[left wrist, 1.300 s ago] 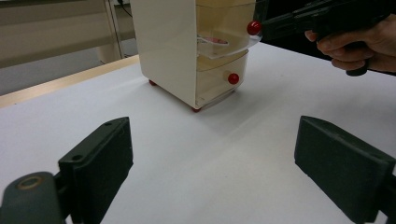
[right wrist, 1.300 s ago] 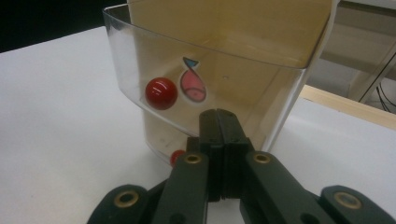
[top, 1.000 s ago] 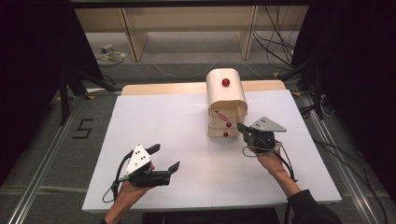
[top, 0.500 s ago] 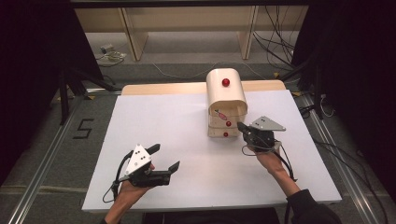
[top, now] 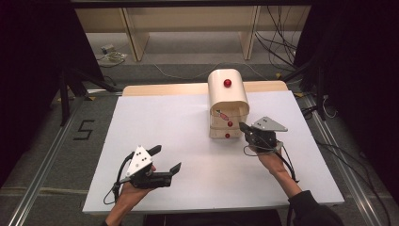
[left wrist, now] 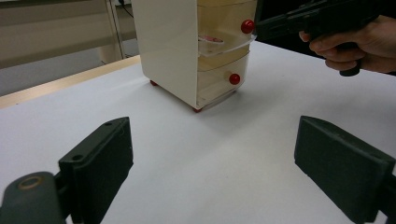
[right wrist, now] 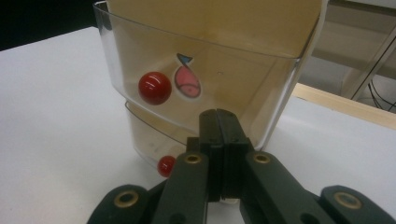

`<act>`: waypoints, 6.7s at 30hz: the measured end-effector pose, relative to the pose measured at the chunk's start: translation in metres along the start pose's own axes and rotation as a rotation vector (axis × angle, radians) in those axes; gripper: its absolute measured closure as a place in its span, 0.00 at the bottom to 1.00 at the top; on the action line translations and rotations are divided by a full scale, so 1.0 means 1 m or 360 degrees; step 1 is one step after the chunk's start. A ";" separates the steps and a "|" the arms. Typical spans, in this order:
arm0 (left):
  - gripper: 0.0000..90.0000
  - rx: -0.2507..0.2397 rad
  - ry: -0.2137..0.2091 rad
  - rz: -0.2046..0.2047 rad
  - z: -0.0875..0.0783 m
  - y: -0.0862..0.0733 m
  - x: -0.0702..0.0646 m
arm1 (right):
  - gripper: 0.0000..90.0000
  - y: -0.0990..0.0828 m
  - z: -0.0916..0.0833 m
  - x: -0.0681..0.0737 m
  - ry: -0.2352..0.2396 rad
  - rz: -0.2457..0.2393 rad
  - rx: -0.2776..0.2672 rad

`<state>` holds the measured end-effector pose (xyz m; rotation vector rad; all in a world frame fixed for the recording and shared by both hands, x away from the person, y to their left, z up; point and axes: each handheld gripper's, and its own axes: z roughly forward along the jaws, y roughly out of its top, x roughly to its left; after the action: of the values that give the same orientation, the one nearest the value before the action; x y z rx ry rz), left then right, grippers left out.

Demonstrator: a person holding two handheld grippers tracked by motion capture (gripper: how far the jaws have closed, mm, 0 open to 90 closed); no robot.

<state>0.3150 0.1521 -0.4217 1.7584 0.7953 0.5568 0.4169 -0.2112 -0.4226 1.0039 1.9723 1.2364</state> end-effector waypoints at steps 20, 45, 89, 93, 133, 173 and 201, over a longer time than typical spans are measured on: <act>0.13 0.0001 0.0000 0.0001 0.000 0.000 0.000 | 1.00 0.000 0.004 -0.003 -0.0002 0.0025 0.0007; 0.13 0.0000 0.0004 0.0002 0.000 0.000 0.000 | 1.00 0.001 0.008 -0.001 0.0002 0.0024 0.0016; 0.13 -0.0006 0.0006 -0.0010 0.000 0.000 0.000 | 0.78 0.009 -0.016 0.004 0.0059 0.0058 -0.0070; 0.13 -0.0005 0.0008 -0.0009 0.000 0.000 0.000 | 0.67 0.010 -0.020 0.005 0.0083 0.0063 -0.0074; 0.13 0.0000 0.0004 0.0004 -0.002 -0.001 -0.001 | 0.34 0.002 -0.052 0.018 0.0264 0.0104 -0.0163; 0.13 0.0005 -0.0039 -0.0048 -0.003 -0.002 0.002 | 0.29 -0.028 -0.080 0.013 0.0257 0.0136 -0.0175; 0.12 0.0008 -0.0086 -0.0021 -0.002 -0.002 -0.001 | 0.29 -0.041 -0.099 0.005 0.0177 0.0153 -0.0202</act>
<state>0.3125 0.1535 -0.4232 1.7640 0.7704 0.4965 0.3244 -0.2647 -0.4222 0.9949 1.9201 1.4799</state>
